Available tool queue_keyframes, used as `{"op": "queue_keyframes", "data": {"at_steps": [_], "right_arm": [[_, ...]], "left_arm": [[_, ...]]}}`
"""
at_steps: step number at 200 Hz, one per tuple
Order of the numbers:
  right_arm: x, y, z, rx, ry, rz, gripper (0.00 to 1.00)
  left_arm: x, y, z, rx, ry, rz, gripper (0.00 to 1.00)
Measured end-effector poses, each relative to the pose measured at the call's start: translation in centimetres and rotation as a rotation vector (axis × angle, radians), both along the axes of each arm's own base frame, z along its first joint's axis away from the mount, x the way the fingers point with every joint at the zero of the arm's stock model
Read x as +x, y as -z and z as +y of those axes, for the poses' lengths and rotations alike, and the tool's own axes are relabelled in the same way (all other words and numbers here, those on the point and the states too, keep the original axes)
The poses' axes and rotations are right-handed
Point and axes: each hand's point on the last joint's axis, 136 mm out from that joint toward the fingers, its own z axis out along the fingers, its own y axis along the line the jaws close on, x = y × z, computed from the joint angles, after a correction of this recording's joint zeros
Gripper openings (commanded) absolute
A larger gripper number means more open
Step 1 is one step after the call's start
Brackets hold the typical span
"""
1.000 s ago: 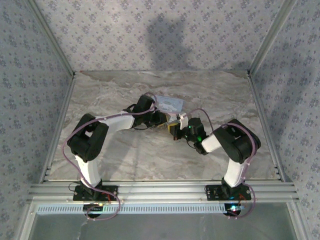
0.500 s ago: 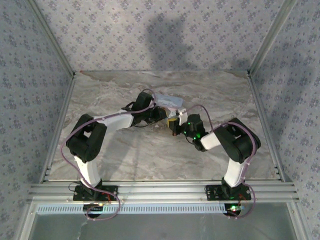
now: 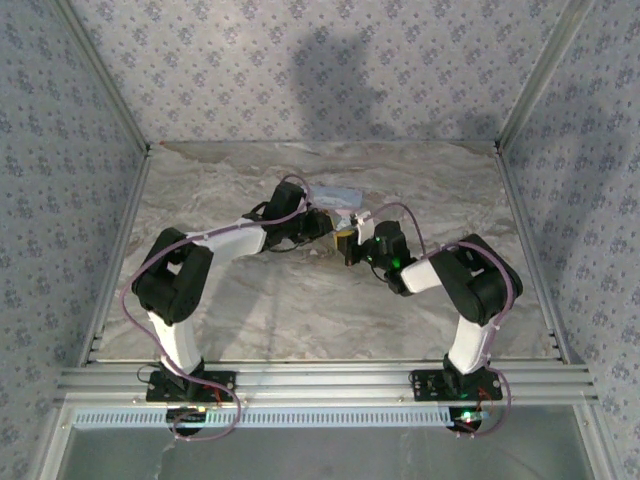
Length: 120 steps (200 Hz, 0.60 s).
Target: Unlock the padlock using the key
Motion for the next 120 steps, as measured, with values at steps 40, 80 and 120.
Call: {"op": "queue_keyframes", "data": {"at_steps": [40, 80, 120], "right_arm": [[0.25, 0.0, -0.05, -0.001, -0.011, -0.006, 0.0], [0.37, 0.2, 0.02, -0.007, -0.019, -0.026, 0.0], [0.44, 0.28, 0.05, -0.011, -0.023, -0.05, 0.0]], "left_arm": [[0.17, -0.15, -0.03, -0.002, -0.004, -0.007, 0.12], [0.2, -0.03, 0.08, 0.002, -0.013, -0.001, 0.12], [0.25, -0.04, 0.12, 0.005, -0.016, -0.001, 0.12]]}}
